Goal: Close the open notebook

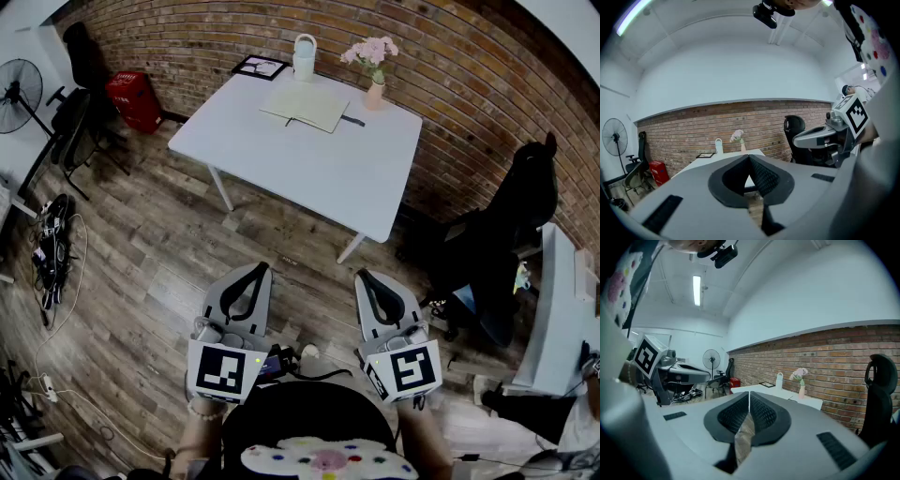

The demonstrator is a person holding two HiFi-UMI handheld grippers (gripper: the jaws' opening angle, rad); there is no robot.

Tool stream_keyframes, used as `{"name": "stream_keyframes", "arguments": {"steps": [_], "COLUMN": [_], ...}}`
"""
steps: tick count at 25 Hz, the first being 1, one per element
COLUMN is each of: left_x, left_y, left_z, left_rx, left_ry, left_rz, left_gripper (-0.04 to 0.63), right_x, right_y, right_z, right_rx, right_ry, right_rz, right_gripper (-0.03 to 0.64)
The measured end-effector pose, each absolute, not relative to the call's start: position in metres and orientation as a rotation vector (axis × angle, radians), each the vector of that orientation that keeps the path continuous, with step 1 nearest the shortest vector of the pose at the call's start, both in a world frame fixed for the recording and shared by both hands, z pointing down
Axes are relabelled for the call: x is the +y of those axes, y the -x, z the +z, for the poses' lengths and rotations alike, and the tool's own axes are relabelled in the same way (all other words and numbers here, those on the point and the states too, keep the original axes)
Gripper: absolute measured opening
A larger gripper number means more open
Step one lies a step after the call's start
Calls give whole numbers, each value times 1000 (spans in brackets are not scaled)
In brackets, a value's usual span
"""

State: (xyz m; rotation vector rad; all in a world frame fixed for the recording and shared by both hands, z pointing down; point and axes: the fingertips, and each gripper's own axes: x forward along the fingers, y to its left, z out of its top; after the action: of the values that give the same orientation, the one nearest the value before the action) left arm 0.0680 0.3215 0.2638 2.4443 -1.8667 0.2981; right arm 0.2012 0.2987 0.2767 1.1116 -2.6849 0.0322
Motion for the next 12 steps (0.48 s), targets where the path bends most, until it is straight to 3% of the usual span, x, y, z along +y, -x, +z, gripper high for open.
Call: {"name": "stream_keyframes", "arguments": {"steps": [12], "left_x": [321], "left_y": [-68], "left_z": [270], "left_rx": [-1836], "left_ry": [-2478], "left_rz": [343], "left_gripper": [17], "right_x": [299], "right_y": [-198], "right_z": [280], "right_rx": [-2667], "right_ry": [-1117], "right_rz": [29], "right_gripper": [37]}}
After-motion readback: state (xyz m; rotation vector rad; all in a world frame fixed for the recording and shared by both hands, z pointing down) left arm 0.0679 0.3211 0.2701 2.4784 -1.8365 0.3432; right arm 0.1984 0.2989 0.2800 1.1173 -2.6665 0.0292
